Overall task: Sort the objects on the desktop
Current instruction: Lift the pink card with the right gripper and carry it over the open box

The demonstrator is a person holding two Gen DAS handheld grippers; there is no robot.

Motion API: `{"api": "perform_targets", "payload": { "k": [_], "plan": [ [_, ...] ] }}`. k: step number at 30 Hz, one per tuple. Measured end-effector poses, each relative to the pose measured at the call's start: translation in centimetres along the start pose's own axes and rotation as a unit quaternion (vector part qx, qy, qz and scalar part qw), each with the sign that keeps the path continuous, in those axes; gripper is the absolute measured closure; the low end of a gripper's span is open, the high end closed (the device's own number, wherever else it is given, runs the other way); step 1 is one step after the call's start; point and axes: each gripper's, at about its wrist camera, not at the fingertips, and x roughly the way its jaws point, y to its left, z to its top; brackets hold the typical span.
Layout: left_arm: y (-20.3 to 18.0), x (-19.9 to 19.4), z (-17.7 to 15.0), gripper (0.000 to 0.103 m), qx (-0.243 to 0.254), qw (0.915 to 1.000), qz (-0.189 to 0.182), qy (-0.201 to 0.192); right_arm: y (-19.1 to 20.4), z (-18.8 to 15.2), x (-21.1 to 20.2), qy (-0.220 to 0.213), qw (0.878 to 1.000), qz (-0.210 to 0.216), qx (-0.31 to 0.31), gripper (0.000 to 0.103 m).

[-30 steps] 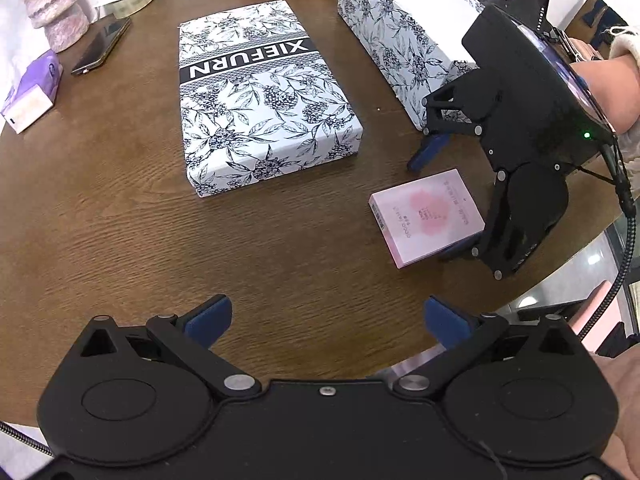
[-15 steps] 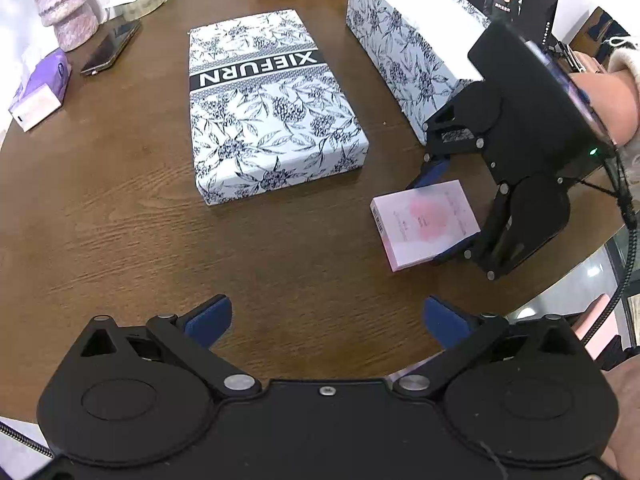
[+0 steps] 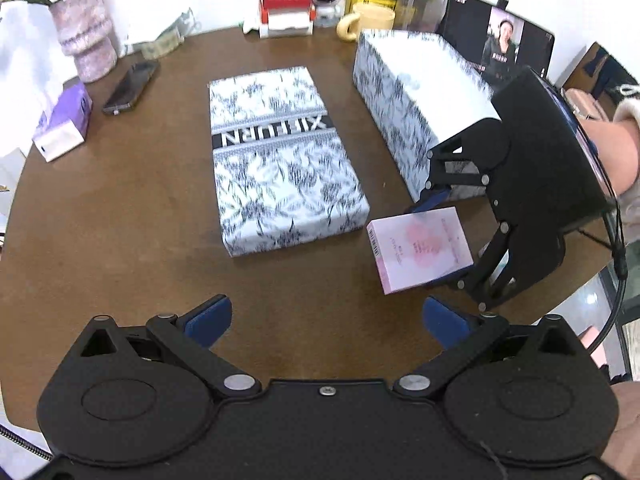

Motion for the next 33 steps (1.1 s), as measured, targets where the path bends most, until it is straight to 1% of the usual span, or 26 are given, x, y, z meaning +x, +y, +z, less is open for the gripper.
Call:
{"api": "perform_targets", "payload": {
  "k": [3,7,10,14,20,25,29,33],
  "plan": [
    [-0.1,-1.2,0.6,0.000,0.000,0.9999,-0.003,-0.012,0.8,0.8,-2.0,-0.002,1.000,-0.013,-0.012,0.034],
    [-0.5,-2.6,1.3,0.000,0.005,0.9997,-0.001,-0.025,1.0,1.4,-4.0,-0.005,0.998,-0.047,-0.028,0.034],
    [-0.9,-3.6,1.9,0.000,0.010,0.9993,-0.009,-0.036,0.6,1.9,-5.2,-0.008,0.997,-0.068,-0.028,0.034],
    [-1.5,-4.3,3.3,0.000,0.016,0.9987,-0.016,-0.045,-0.7,1.6,-7.0,-0.006,0.995,-0.098,-0.023,0.034],
    [-2.5,-4.2,6.5,0.000,0.018,0.9979,-0.030,-0.056,-4.1,-0.2,-10.6,0.001,0.991,-0.137,0.006,0.034],
    [-4.2,-3.4,9.0,0.000,0.037,0.9967,-0.035,-0.063,-7.0,-2.3,-12.5,0.008,0.986,-0.165,0.024,0.034],
    [-5.0,-2.3,11.1,0.000,0.047,0.9961,-0.038,-0.065,-9.6,-4.4,-13.1,0.014,0.985,-0.167,0.038,0.034],
    [-5.4,-0.5,13.1,0.000,0.049,0.9960,-0.041,-0.063,-12.5,-6.4,-11.8,0.018,0.987,-0.150,0.053,0.034]
  ]
}}
